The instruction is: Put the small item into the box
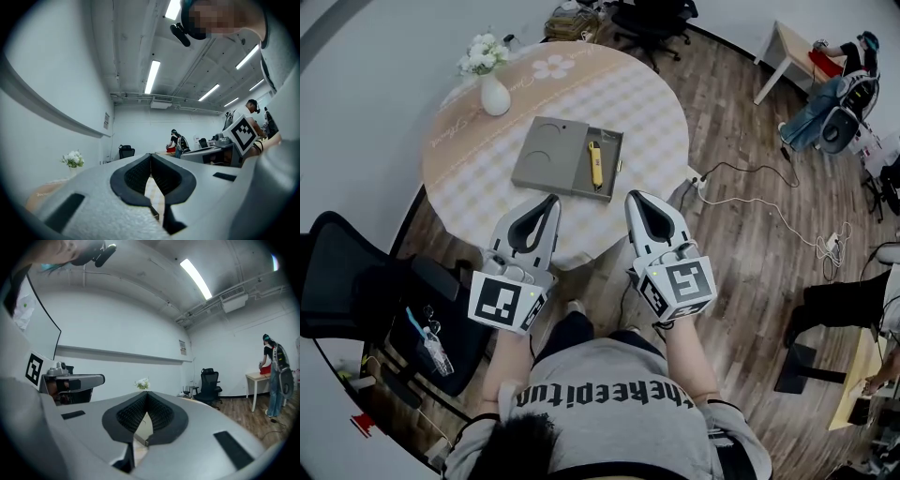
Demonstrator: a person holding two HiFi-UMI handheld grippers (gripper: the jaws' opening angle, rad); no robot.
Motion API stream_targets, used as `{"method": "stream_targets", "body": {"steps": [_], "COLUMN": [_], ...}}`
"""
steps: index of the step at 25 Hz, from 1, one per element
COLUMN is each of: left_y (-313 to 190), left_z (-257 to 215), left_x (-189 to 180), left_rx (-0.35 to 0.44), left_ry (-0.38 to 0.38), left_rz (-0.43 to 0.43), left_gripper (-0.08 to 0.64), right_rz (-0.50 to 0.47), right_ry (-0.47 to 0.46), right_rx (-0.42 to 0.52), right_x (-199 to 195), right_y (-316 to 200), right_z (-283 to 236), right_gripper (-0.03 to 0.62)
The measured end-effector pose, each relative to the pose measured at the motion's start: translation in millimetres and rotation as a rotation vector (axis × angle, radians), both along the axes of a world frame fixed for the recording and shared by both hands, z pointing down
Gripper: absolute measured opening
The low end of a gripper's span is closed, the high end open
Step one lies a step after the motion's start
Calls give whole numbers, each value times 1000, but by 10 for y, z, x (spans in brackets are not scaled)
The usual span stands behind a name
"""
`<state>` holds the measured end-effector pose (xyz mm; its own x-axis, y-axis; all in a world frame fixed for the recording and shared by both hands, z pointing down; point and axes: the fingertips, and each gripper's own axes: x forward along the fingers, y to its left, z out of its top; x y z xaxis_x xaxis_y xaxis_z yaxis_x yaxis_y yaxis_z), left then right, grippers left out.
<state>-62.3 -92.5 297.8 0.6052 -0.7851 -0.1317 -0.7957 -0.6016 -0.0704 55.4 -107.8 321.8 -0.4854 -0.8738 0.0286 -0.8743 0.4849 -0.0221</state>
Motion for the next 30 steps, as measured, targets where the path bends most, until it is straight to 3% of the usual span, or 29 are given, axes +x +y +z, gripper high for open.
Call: {"method": "stream_targets", "body": {"steps": [30], "left_y": [1203], "left_z": [-62], "left_x": [752], "left_rx": [14], "left_ry": [8], "left_rz": [-152], "left_gripper": [15], "right_rz": [-212], "right_ry": [-11], "right_rx": [45], "right_x": [621], "right_y": [1111], "right_z": [-126], "right_gripper": [6]}}
